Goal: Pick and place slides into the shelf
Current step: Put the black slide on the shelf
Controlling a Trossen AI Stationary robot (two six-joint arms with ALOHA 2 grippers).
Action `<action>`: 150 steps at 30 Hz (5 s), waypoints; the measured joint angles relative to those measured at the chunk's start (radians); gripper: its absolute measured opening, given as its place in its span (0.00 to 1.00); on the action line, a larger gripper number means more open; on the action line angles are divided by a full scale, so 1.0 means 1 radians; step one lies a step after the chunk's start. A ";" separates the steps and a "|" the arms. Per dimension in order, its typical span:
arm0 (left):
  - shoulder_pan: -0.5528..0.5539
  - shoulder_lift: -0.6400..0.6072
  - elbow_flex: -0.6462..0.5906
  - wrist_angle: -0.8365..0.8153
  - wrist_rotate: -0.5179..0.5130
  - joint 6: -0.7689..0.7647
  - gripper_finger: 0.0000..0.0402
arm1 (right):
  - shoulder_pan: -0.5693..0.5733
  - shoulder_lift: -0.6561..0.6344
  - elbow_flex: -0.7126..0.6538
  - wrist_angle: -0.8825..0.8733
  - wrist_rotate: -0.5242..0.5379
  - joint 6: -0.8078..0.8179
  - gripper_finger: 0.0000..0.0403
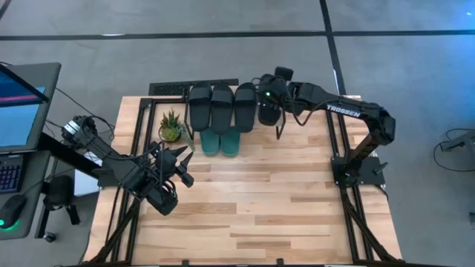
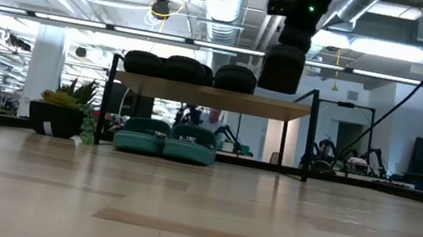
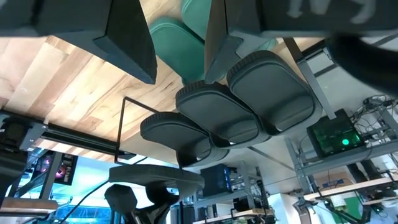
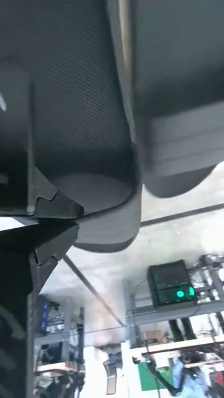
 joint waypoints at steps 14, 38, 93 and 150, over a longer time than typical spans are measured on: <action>0.000 0.000 0.000 -0.010 -0.027 0.004 0.31 | -0.027 0.023 0.000 -0.018 -0.064 0.002 0.00; 0.000 0.000 -0.001 -0.008 -0.024 -0.005 0.31 | -0.048 0.098 0.000 -0.061 -0.106 0.027 0.00; 0.001 0.000 -0.001 -0.008 -0.025 -0.025 0.31 | -0.062 0.098 0.000 -0.080 -0.236 -0.072 0.06; 0.001 0.000 -0.001 -0.005 -0.020 -0.034 0.31 | -0.046 0.076 0.000 -0.108 -0.265 -0.032 0.20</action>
